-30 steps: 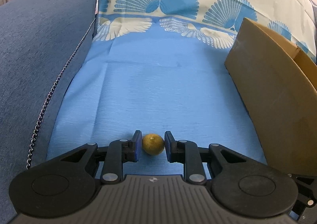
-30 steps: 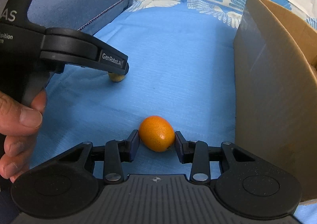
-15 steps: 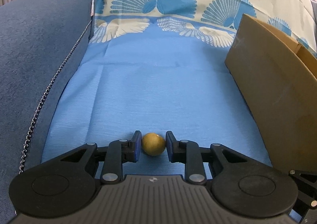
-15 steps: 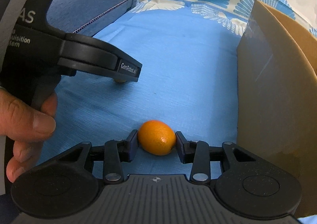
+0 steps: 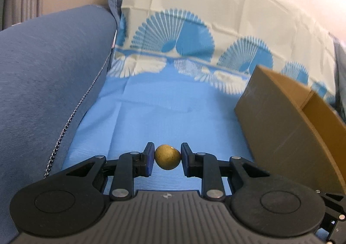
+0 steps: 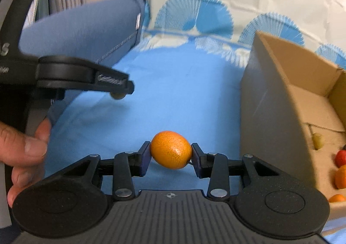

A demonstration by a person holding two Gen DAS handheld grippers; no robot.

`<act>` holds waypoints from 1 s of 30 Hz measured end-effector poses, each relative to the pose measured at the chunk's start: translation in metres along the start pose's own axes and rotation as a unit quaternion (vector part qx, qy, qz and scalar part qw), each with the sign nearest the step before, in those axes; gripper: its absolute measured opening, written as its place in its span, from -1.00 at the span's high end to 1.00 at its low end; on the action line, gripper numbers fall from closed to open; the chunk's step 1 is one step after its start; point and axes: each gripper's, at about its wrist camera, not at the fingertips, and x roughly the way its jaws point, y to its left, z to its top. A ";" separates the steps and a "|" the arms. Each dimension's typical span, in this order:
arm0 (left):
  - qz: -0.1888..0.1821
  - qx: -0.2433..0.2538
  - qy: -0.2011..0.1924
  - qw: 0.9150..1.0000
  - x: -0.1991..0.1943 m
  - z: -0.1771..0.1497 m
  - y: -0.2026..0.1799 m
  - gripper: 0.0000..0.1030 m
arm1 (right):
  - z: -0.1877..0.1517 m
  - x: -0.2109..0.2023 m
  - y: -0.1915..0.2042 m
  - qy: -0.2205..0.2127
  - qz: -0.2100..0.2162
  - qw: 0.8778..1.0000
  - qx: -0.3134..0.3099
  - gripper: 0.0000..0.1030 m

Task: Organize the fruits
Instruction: 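Lift and carry the yellow-green fruit and orange in both tools over the box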

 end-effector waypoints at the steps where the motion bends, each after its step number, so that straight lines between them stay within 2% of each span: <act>1: -0.003 -0.005 -0.004 1.000 -0.005 0.001 -0.001 0.44 | 0.001 -0.006 -0.002 -0.008 -0.001 1.000 0.003 0.20; 4: -0.020 -0.006 -0.012 1.000 -0.020 0.003 -0.007 0.44 | 0.003 -0.027 -0.010 -0.037 -0.002 0.999 0.011 0.20; 14: -0.049 0.041 -0.044 0.997 -0.057 0.012 -0.043 0.44 | 0.003 -0.092 -0.039 -0.117 -0.011 0.993 0.027 0.20; 21: -0.053 0.036 -0.055 0.996 -0.067 0.024 -0.053 0.44 | 0.009 -0.118 -0.080 -0.147 -0.035 0.987 0.054 0.20; 30: -0.058 0.033 -0.051 0.996 -0.063 0.037 -0.065 0.44 | 0.025 -0.146 -0.146 -0.188 -0.068 0.976 0.084 0.20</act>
